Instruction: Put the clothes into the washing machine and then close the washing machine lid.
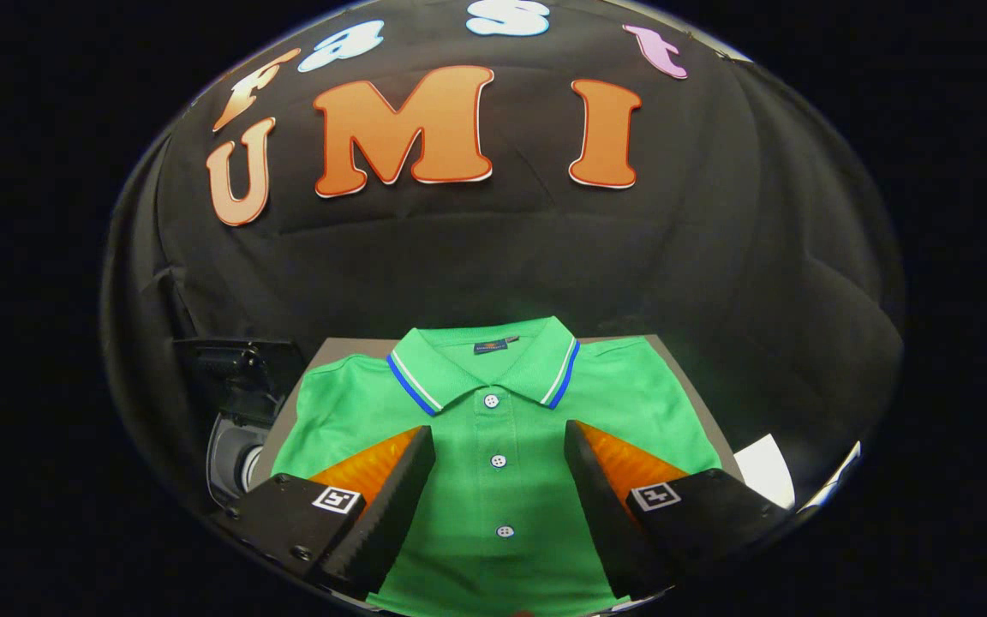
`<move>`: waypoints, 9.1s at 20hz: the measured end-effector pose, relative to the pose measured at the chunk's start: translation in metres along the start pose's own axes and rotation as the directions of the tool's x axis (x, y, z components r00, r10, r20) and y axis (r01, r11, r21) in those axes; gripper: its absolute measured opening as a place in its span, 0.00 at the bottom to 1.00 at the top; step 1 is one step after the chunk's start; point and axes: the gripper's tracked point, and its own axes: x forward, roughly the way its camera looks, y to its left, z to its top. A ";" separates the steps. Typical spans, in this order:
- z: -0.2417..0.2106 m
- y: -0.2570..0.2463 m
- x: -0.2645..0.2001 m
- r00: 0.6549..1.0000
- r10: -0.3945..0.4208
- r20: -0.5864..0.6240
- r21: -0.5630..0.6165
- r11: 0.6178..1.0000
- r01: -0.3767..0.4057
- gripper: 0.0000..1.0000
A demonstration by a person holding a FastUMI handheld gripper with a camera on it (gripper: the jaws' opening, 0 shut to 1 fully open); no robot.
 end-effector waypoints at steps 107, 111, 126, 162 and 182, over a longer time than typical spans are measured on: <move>-0.062 0.420 0.023 0.922 0.382 0.066 0.137 0.912 -0.388 0.08; -0.103 0.426 0.048 0.930 0.369 -0.005 0.162 0.918 -0.363 0.08; -0.233 0.425 0.141 0.911 0.251 -0.329 0.196 0.961 -0.194 0.08; -0.230 0.411 0.129 0.913 0.205 -0.353 0.117 0.978 -0.174 0.99; 0.045 0.404 0.093 0.968 0.241 0.074 0.097 0.964 -0.247 0.99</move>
